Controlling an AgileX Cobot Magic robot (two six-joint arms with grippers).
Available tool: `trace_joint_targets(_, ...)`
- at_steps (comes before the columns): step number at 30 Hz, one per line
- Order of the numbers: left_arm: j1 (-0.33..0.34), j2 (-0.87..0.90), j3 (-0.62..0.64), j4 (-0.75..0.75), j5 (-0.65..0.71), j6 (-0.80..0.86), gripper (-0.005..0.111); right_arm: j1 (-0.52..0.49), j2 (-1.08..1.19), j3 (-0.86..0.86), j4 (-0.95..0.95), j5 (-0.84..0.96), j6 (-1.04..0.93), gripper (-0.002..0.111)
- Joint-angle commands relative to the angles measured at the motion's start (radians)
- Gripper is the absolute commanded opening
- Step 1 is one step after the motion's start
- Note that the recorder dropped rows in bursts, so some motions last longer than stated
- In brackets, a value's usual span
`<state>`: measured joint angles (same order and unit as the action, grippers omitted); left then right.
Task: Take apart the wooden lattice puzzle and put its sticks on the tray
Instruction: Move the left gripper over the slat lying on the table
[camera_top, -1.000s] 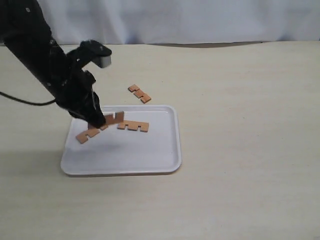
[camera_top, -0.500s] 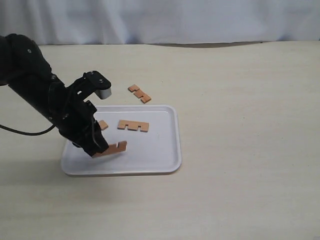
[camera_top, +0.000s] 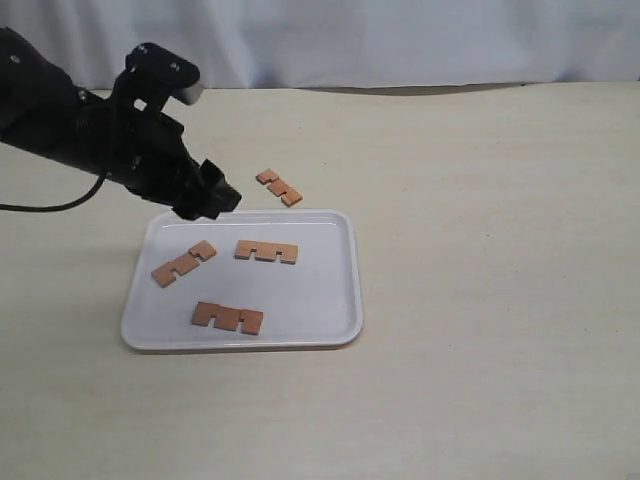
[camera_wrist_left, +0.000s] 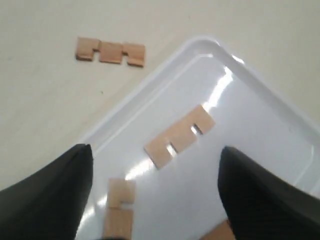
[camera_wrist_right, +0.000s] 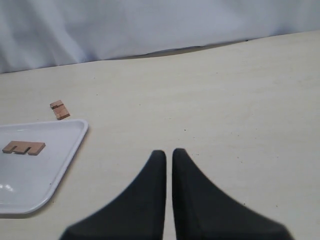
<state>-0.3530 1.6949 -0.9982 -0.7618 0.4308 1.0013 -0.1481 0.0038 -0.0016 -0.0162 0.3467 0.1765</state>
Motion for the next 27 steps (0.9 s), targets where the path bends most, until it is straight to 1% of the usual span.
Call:
trace_joint_targets(1, -0.031, 0.018, -0.06, -0.034, -0.084, -0.057, 0.066, -0.006, -0.004, 0.002, 0.001, -0.004, 0.003, 0.004)
trace_joint_targets(4, -0.061, 0.071, -0.124, -0.034, -0.132, -0.083, 0.066, -0.006, -0.004, 0.002, 0.001, -0.004, 0.003, 0.004)
trace_joint_targets(8, -0.067, 0.193, -0.226, -0.032, -0.152, -0.167, 0.066, -0.006, -0.004, 0.002, 0.001, -0.004, 0.003, 0.004)
trace_joint_targets(11, -0.067, 0.285, -0.309, -0.03, -0.153, -0.187, 0.066, -0.006, -0.004, 0.002, 0.001, -0.004, 0.003, 0.004)
trace_joint_targets(15, -0.067, 0.377, -0.407, 0.09, -0.156, -0.287, 0.066, -0.006, -0.004, 0.002, 0.001, -0.004, 0.003, 0.004)
trace_joint_targets(18, -0.084, 0.415, -0.467, 0.283, -0.158, -0.378, 0.066, -0.006, -0.004, 0.002, 0.001, -0.004, 0.003, 0.004)
trace_joint_targets(21, -0.113, 0.431, -0.519, 0.547, -0.158, -0.512, 0.066, -0.006, -0.004, 0.002, 0.001, -0.004, 0.003, 0.004)
trace_joint_targets(24, -0.143, 0.44, -0.571, 0.866, -0.143, -0.717, 0.066, -0.006, -0.004, 0.002, 0.001, -0.004, 0.003, 0.004)
trace_joint_targets(27, -0.169, 0.453, -0.616, 1.201, -0.073, -0.972, 0.066, -0.006, -0.004, 0.002, 0.001, -0.004, 0.003, 0.004)
